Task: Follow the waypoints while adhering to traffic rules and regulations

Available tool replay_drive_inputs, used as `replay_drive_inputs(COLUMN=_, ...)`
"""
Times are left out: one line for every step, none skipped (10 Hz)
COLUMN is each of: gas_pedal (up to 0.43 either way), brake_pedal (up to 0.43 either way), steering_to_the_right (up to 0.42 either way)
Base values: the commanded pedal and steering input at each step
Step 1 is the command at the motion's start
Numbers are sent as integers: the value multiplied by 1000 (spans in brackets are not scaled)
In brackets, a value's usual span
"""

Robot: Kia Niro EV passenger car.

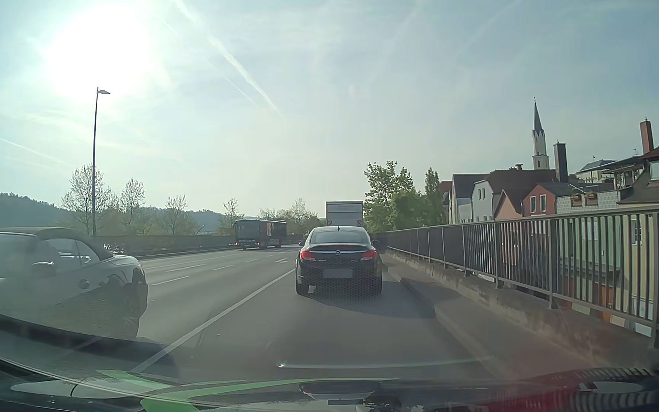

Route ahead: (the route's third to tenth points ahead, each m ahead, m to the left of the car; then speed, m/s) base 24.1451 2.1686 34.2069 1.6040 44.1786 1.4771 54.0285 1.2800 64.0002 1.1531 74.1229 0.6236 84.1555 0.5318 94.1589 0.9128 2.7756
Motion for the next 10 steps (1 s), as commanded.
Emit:
replay_drive_inputs(gas_pedal=0, brake_pedal=0, steering_to_the_right=-2)
replay_drive_inputs(gas_pedal=0, brake_pedal=0, steering_to_the_right=-2)
replay_drive_inputs(gas_pedal=0, brake_pedal=0, steering_to_the_right=-2)
replay_drive_inputs(gas_pedal=0, brake_pedal=0, steering_to_the_right=-2)
replay_drive_inputs(gas_pedal=0, brake_pedal=0, steering_to_the_right=-2)
replay_drive_inputs(gas_pedal=0, brake_pedal=0, steering_to_the_right=-2)
replay_drive_inputs(gas_pedal=0, brake_pedal=0, steering_to_the_right=-2)
replay_drive_inputs(gas_pedal=0, brake_pedal=0, steering_to_the_right=-2)
replay_drive_inputs(gas_pedal=0, brake_pedal=0, steering_to_the_right=-2)
replay_drive_inputs(gas_pedal=0, brake_pedal=0, steering_to_the_right=-2)
